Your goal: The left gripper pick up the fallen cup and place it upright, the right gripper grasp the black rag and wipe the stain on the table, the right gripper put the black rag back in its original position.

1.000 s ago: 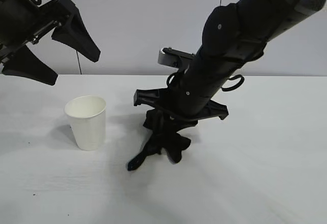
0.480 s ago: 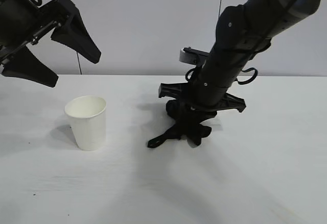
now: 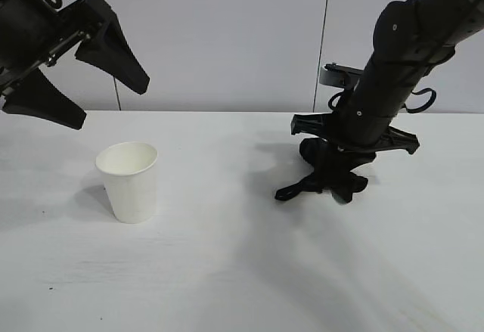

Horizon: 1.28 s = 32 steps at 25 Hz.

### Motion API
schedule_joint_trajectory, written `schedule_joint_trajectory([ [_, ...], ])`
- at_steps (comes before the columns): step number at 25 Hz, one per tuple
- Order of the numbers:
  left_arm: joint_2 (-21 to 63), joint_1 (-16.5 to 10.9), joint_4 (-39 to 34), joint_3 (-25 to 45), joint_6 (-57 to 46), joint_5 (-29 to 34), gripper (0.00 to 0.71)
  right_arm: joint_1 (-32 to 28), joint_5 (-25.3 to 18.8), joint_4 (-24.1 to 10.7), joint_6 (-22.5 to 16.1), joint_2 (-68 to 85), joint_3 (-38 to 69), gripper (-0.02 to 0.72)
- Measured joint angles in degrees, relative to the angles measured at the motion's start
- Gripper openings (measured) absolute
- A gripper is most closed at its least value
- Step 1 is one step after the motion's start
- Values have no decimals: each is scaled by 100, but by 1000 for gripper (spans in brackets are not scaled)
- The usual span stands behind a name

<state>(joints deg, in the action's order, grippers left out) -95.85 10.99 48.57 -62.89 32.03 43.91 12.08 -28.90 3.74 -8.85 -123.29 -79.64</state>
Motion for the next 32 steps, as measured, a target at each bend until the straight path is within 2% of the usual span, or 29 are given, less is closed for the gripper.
schedule_joint_trajectory([
  [7,0,0,0,0,0,-5,693,-46,210,-43,81,797,1260,80],
  [10,0,0,69,0,0,37,693,-46,119,18,97,1227,1762,80],
  [12,0,0,187,0,0,56,693,-46,-6,163,97,1427,1836,117],
  [13,0,0,218,0,0,67,693,-46,-49,263,97,1529,1842,188],
  [15,0,0,239,0,0,67,693,-46,-69,413,105,1694,1842,435],
  [16,0,0,239,0,0,67,693,-46,-69,468,119,1760,1842,526],
  [17,0,19,239,0,0,67,693,-46,-81,513,119,1816,1842,594],
  [19,0,78,239,0,0,67,693,-46,-173,621,119,1934,1846,658],
  [22,0,281,239,0,0,-32,693,-46,-377,842,187,2234,1846,685],
  [24,0,391,252,0,0,-121,693,-46,-497,1108,356,2480,1846,687],
  [27,0,417,260,0,-38,-205,693,-46,-691,1506,683,2802,1846,693],
  [32,0,417,260,0,-42,-216,693,-46,-759,1617,807,3077,1854,694],
])
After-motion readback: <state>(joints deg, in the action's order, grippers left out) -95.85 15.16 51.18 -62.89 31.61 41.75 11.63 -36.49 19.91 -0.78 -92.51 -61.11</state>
